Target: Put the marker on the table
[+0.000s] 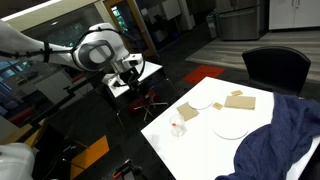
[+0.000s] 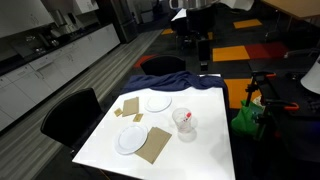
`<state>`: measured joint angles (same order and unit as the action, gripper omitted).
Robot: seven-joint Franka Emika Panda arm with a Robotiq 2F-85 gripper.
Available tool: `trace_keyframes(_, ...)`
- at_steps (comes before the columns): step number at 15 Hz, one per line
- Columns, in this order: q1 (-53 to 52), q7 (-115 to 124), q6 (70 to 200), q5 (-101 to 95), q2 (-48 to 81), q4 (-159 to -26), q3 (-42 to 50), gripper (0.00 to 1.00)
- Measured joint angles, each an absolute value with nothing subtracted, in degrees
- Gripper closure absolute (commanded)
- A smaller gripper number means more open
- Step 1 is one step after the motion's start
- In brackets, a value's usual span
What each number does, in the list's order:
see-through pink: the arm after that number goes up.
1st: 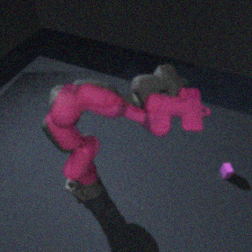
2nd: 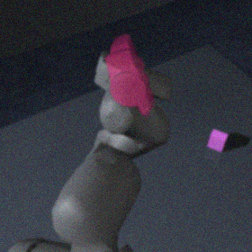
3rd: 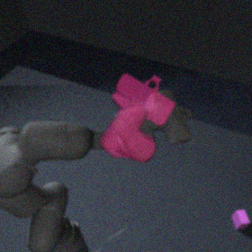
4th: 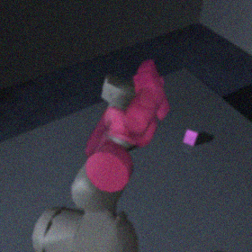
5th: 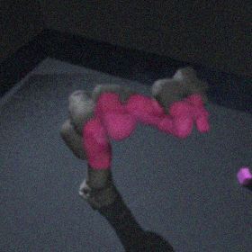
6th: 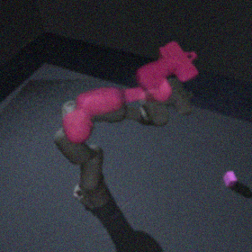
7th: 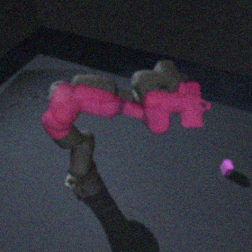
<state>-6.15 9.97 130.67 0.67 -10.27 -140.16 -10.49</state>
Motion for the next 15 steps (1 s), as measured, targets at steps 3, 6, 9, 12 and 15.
trace_keyframes(3, -6.34, 11.82, 133.23, -2.25, -4.09, -138.03, -10.71, 0.0)
trace_keyframes(6, -6.35, 11.96, 135.03, -5.53, 1.55, -136.46, -10.49, 0.0)
trace_keyframes(9, -6.48, 11.96, 137.84, -7.27, 6.55, -135.19, -9.8, 0.0)
trace_keyframes(12, -6.64, 11.85, 140.71, -7.74, 11.1, -133.94, -8.91, 0.0)
trace_keyframes(15, -6.88, 11.6, 142.9, -7.79, 14.93, -132.66, -8.08, 0.0)
